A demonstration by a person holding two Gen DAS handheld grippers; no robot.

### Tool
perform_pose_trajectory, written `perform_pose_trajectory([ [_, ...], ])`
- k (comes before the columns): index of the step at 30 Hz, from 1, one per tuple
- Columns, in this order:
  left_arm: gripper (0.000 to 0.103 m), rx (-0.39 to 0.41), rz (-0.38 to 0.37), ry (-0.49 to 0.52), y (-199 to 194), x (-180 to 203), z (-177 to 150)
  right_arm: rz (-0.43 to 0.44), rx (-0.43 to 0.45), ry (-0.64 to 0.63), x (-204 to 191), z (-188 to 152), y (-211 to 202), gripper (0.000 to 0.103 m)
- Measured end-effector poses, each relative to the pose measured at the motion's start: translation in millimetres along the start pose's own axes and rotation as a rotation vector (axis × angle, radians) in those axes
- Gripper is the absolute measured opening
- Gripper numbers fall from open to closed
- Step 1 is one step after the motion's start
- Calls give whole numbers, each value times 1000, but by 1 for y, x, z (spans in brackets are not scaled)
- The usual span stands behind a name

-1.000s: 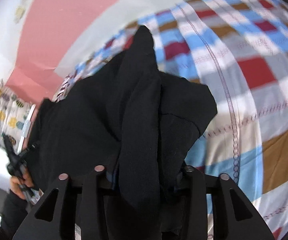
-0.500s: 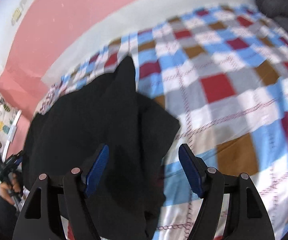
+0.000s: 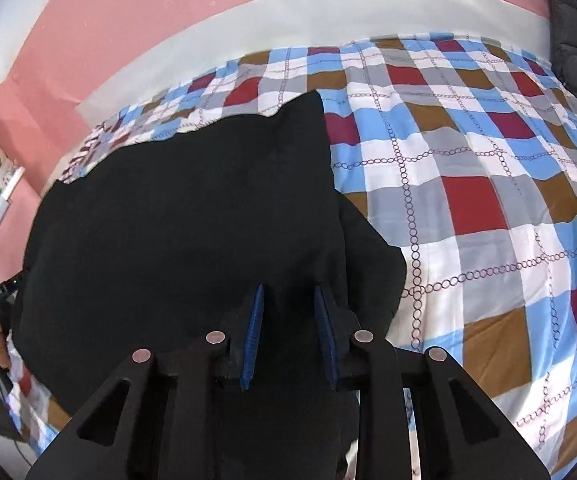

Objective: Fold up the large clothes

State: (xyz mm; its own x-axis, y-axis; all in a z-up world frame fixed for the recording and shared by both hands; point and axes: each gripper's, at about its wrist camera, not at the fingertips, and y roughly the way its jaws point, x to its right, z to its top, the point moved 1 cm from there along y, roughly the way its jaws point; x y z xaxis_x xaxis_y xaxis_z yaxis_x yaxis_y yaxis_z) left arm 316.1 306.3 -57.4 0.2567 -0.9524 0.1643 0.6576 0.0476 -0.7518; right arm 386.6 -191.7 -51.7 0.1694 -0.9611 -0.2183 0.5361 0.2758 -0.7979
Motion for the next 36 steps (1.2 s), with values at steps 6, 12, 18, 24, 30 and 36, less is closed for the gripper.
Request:
perform_pose_trajectory([
  [6, 55, 50, -6, 13, -54, 9, -22, 23, 33, -17, -11, -25, -45, 27],
  [12, 55, 96, -13, 65, -128, 43, -67, 27, 80, -89, -41, -70, -101, 38],
  [18, 55, 97, -59, 74, -189, 79, -120, 58, 101, -112, -62, -115, -145, 47],
  [24, 57, 83, -81, 72, -231, 102, -165, 36, 131, -162, -79, -153, -180, 48],
  [30, 58, 48, -88, 52, -253, 107, -196, 7, 151, -231, -95, -183, -203, 49],
  [36, 58, 38, -68, 47, -263, 108, -211, -3, 152, -255, -104, -200, -213, 49],
])
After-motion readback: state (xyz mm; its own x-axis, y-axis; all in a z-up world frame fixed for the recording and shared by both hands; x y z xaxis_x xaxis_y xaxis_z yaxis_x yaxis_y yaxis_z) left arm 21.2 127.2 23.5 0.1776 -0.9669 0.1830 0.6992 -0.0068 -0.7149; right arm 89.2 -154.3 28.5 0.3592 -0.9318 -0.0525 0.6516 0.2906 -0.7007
